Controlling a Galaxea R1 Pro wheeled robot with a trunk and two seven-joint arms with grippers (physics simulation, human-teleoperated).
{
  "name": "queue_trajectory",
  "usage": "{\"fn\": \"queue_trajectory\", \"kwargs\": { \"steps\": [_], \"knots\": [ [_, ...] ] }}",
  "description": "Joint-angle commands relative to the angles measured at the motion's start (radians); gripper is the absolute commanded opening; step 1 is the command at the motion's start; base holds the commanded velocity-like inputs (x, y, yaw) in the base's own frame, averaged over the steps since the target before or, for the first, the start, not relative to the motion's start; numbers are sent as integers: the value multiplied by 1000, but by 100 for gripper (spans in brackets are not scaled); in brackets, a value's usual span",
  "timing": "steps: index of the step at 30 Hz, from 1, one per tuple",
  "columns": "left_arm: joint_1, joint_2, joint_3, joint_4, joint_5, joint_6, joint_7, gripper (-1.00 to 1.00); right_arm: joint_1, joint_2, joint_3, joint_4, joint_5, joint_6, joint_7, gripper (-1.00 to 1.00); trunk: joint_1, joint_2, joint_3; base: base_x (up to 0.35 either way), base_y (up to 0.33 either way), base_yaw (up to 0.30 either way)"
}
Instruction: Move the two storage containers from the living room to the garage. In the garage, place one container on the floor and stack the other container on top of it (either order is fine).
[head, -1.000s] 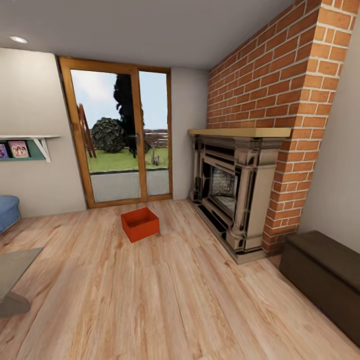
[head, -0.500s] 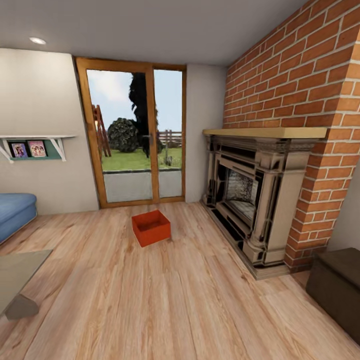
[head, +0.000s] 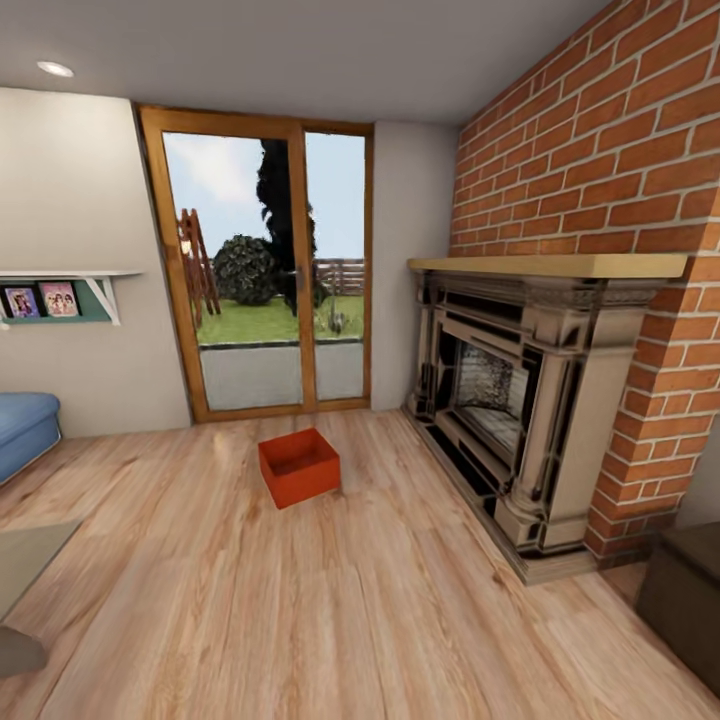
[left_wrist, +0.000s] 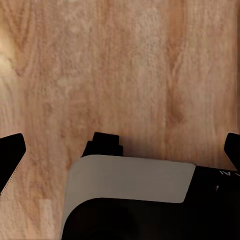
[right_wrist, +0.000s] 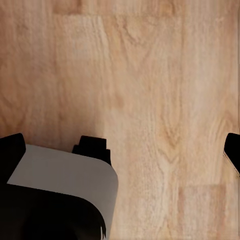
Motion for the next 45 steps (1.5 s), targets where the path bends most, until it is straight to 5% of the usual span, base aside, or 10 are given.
{"fn": "queue_trajectory", "kwargs": {
  "steps": [1,25,45],
  "knots": [
    [0,0,-8,0,9,0,0,100,-1,0,8,3,-10,-6,1,100,1,0,-1,327,0,0],
    [0,1,-8,0,10,3,0,100,-1,8,8,3,-10,-8,1,100,1,0,-1,327,0,9],
    [0,1,-8,0,9,0,0,100,-1,6,0,3,-15,-8,1,100,1,0,-1,326,-34,245]
  ]
}}
